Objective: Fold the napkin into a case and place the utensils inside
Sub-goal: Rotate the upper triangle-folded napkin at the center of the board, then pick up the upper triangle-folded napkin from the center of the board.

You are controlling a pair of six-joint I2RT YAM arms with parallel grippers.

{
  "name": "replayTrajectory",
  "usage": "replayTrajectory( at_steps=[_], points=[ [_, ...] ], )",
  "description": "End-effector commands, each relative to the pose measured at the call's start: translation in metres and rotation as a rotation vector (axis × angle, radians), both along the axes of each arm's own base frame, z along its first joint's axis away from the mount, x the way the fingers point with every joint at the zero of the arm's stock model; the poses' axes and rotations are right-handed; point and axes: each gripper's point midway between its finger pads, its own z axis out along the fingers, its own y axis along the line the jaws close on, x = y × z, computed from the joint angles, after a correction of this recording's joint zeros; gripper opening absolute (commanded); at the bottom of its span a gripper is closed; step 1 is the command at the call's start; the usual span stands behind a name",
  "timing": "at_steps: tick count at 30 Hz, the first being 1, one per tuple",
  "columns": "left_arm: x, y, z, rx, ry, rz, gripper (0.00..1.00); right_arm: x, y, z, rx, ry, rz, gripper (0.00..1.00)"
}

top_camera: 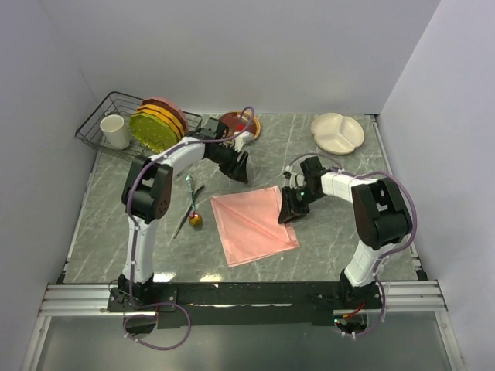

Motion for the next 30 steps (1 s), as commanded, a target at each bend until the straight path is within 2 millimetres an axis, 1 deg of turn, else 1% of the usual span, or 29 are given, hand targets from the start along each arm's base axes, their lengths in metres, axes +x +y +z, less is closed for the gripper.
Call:
replayTrajectory(
  at_steps=[1,2,3,4,5,6,8,9,11,12,14,15,16,17,18,19,20,21,22,24,25,26,27,28,29,30],
  points=[
    [-0.013,-0.031,-0.006,-0.068,0.044,-0.121,0.6,-0.028,0.008,0.002,0.03,0.075,-0.01,0.36],
    [-0.015,-0.035,-0.006,-0.076,0.046,-0.135,0.59,-0.031,0.011,0.008,0.05,0.076,-0.012,0.37],
    [-0.021,-0.04,-0.011,-0.08,0.061,-0.156,0.59,-0.035,0.015,0.013,0.079,0.085,-0.006,0.38],
    [-0.024,-0.043,-0.011,-0.091,0.067,-0.17,0.59,-0.039,0.015,0.015,0.094,0.092,-0.006,0.38],
    [-0.026,-0.044,-0.014,-0.087,0.073,-0.174,0.59,-0.041,0.015,0.022,0.102,0.088,-0.003,0.4],
    [-0.03,-0.047,-0.019,-0.077,0.081,-0.183,0.57,-0.039,0.012,0.026,0.106,0.079,-0.009,0.41],
    [-0.036,-0.048,-0.022,-0.077,0.083,-0.205,0.57,-0.037,0.004,0.036,0.114,0.065,-0.034,0.44],
    [-0.039,-0.05,-0.023,-0.076,0.087,-0.213,0.56,-0.029,-0.003,0.042,0.127,0.054,-0.069,0.46],
    [-0.045,-0.05,-0.027,-0.074,0.097,-0.228,0.55,-0.022,-0.011,0.051,0.129,0.014,-0.078,0.49],
    [-0.047,-0.05,-0.03,-0.07,0.103,-0.232,0.52,-0.012,-0.016,0.057,0.131,-0.016,-0.096,0.5],
    [-0.05,-0.05,-0.035,-0.072,0.118,-0.233,0.48,0.003,-0.02,0.06,0.124,-0.071,-0.103,0.52],
    [-0.05,-0.05,-0.036,-0.074,0.12,-0.231,0.45,0.017,-0.021,0.066,0.12,-0.113,-0.104,0.53],
    [-0.051,-0.052,-0.037,-0.079,0.118,-0.233,0.43,0.025,-0.023,0.061,0.1,-0.119,-0.106,0.55],
    [-0.051,-0.053,-0.035,-0.087,0.116,-0.238,0.42,0.035,-0.023,0.061,0.097,-0.149,-0.1,0.56],
    [-0.052,-0.055,-0.035,-0.09,0.113,-0.246,0.39,0.049,-0.021,0.067,0.099,-0.183,-0.098,0.57],
    [-0.052,-0.056,-0.033,-0.096,0.107,-0.252,0.38,0.057,-0.022,0.06,0.086,-0.18,-0.098,0.6],
    [-0.053,-0.057,-0.031,-0.097,0.093,-0.263,0.36,0.066,-0.021,0.06,0.082,-0.205,-0.089,0.62],
    [-0.054,-0.058,-0.029,-0.103,0.084,-0.276,0.32,0.077,-0.021,0.063,0.08,-0.23,-0.086,0.65],
    [-0.056,-0.059,-0.028,-0.105,0.077,-0.287,0.31,0.082,-0.021,0.054,0.074,-0.219,-0.078,0.7],
    [-0.058,-0.061,-0.021,-0.116,0.041,-0.312,0.28,0.095,-0.022,0.052,0.059,-0.254,-0.059,0.76],
    [-0.062,-0.061,-0.022,-0.114,0.037,-0.32,0.27,0.098,-0.022,0.045,0.052,-0.249,-0.06,0.83],
    [-0.062,-0.063,-0.016,-0.123,0.005,-0.335,0.27,0.105,-0.025,0.042,0.039,-0.282,-0.045,0.87],
    [-0.063,-0.063,-0.015,-0.121,-0.011,-0.342,0.26,0.11,-0.024,0.042,0.042,-0.299,-0.036,0.92],
    [-0.066,-0.063,-0.015,-0.12,-0.016,-0.348,0.25,0.112,-0.024,0.036,0.041,-0.297,-0.025,0.98],
    [-0.067,-0.064,-0.01,-0.127,-0.045,-0.364,0.25,0.115,-0.023,0.033,0.042,-0.312,-0.005,1.0],
    [-0.068,-0.065,-0.008,-0.132,-0.059,-0.373,0.24,0.117,-0.019,0.036,0.067,-0.316,0.009,1.0]
  ],
)
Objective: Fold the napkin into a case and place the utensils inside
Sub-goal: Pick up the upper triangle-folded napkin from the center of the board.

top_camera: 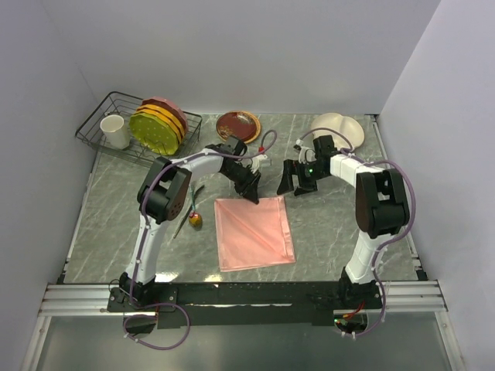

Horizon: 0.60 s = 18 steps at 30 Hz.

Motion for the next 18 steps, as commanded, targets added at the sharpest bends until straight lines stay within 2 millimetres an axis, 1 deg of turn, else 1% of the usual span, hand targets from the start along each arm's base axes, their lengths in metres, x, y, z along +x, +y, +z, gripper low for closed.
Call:
replayTrajectory(
  at_steps=[1,2,4,6,7,9,11,13,16,17,18],
  points=[
    [-0.009,-0.011,0.033,-0.095,-0.13,-0.094,0.23,0.027,0.005,0.001,0.011,-0.115,0.079,1.0],
    [-0.009,-0.011,0.037,-0.1,-0.152,-0.101,0.22,0.027,0.007,0.001,0.026,-0.127,0.106,1.0],
    [-0.01,-0.009,0.037,-0.102,-0.176,-0.109,0.19,0.025,0.013,-0.001,0.064,-0.128,0.158,1.0],
    [-0.01,-0.009,0.039,-0.105,-0.195,-0.115,0.16,0.022,0.017,-0.005,0.09,-0.1,0.188,0.99],
    [-0.011,-0.009,0.04,-0.109,-0.198,-0.119,0.15,0.018,0.021,-0.002,0.127,-0.101,0.222,0.96],
    [-0.011,-0.008,0.042,-0.119,-0.215,-0.128,0.13,0.011,0.025,-0.002,0.159,-0.074,0.242,0.94],
    [-0.01,-0.009,0.043,-0.127,-0.226,-0.135,0.13,0.006,0.028,0.0,0.191,-0.059,0.264,0.92],
    [-0.011,-0.009,0.043,-0.131,-0.233,-0.144,0.12,0.002,0.029,-0.004,0.201,-0.041,0.275,0.92],
    [-0.009,-0.011,0.048,-0.148,-0.247,-0.151,0.12,-0.006,0.032,-0.008,0.226,0.005,0.294,0.9],
    [-0.01,-0.012,0.047,-0.149,-0.244,-0.155,0.11,-0.007,0.034,-0.006,0.237,0.011,0.3,0.89],
    [-0.011,-0.012,0.047,-0.15,-0.245,-0.159,0.11,-0.009,0.035,-0.011,0.24,0.031,0.303,0.89]
  ],
)
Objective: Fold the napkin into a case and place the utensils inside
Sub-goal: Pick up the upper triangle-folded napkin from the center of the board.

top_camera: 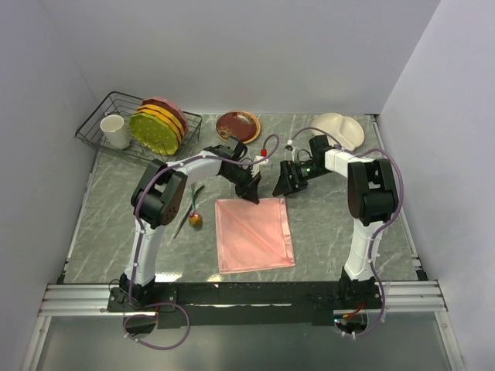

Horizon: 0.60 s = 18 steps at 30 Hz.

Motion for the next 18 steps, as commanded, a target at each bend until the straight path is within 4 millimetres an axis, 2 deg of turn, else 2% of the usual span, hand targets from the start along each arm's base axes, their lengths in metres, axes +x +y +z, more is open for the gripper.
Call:
replayTrajectory(
  at_steps=[1,3,6,8,11,15,18],
  points=[
    [0.001,-0.01,0.033,-0.102,-0.099,-0.068,0.11,-0.01,0.007,-0.006,0.029,0.059,0.056,0.88],
    [-0.001,-0.009,0.033,-0.103,-0.095,-0.076,0.11,-0.01,0.008,-0.012,0.033,0.092,0.052,0.87],
    [-0.003,-0.007,0.033,-0.1,-0.095,-0.084,0.11,-0.009,0.009,-0.013,0.04,0.122,0.055,0.76],
    [-0.004,-0.006,0.033,-0.103,-0.099,-0.088,0.11,-0.01,0.009,-0.013,0.041,0.129,0.058,0.72],
    [-0.006,-0.006,0.034,-0.11,-0.101,-0.088,0.11,-0.014,0.011,-0.016,0.04,0.166,0.07,0.71],
    [-0.008,-0.006,0.037,-0.129,-0.109,-0.085,0.11,-0.02,0.009,-0.032,0.007,0.244,0.07,0.71],
    [-0.008,-0.006,0.038,-0.13,-0.114,-0.089,0.11,-0.024,0.009,-0.034,0.0,0.264,0.082,0.71]
  ],
)
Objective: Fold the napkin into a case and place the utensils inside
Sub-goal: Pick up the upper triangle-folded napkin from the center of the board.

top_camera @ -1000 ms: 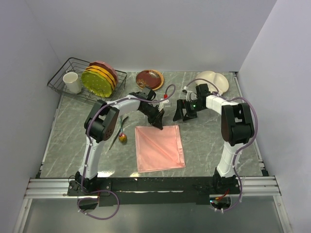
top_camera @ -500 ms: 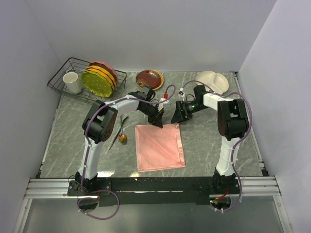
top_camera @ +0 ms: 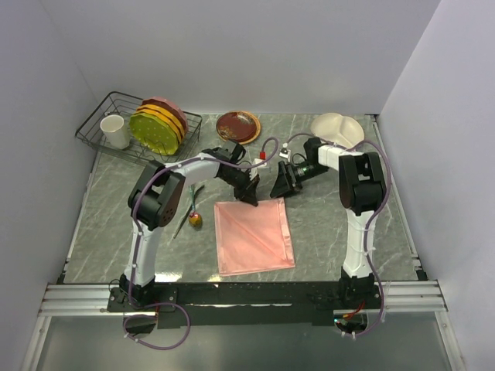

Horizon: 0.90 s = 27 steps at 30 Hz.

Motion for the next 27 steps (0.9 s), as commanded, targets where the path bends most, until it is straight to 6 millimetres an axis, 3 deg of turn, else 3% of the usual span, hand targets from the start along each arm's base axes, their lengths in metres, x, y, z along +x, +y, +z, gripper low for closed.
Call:
replayTrajectory(
  at_steps=[1,6,11,13,17,19,23,25,27],
  points=[
    [0.002,-0.01,0.037,-0.105,-0.09,-0.049,0.11,-0.014,-0.007,-0.029,-0.102,0.055,0.045,0.71],
    [0.003,-0.012,0.039,-0.115,-0.095,-0.045,0.11,-0.019,-0.007,-0.028,-0.087,0.076,0.063,0.65],
    [0.002,-0.012,0.034,-0.108,-0.075,-0.045,0.13,-0.017,-0.002,-0.012,-0.041,0.053,0.067,0.57],
    [-0.001,-0.011,0.03,-0.101,-0.054,-0.05,0.19,-0.016,-0.001,-0.009,-0.034,0.043,0.068,0.52],
    [-0.004,-0.008,0.021,-0.073,-0.01,-0.05,0.41,-0.017,-0.001,-0.007,-0.041,0.026,0.079,0.43],
    [-0.001,-0.005,0.024,-0.067,0.008,-0.024,0.5,-0.019,-0.002,-0.009,-0.054,0.02,0.087,0.32],
    [0.02,0.027,0.039,-0.093,0.103,0.064,0.68,-0.02,-0.002,-0.001,-0.067,-0.021,0.095,0.17],
    [0.029,0.047,0.037,-0.092,0.119,0.08,0.71,-0.022,0.002,0.003,-0.065,-0.051,0.106,0.08],
    [0.026,0.061,0.037,-0.065,0.136,0.062,0.75,-0.022,0.004,0.009,-0.078,-0.102,0.12,0.0]
  ],
)
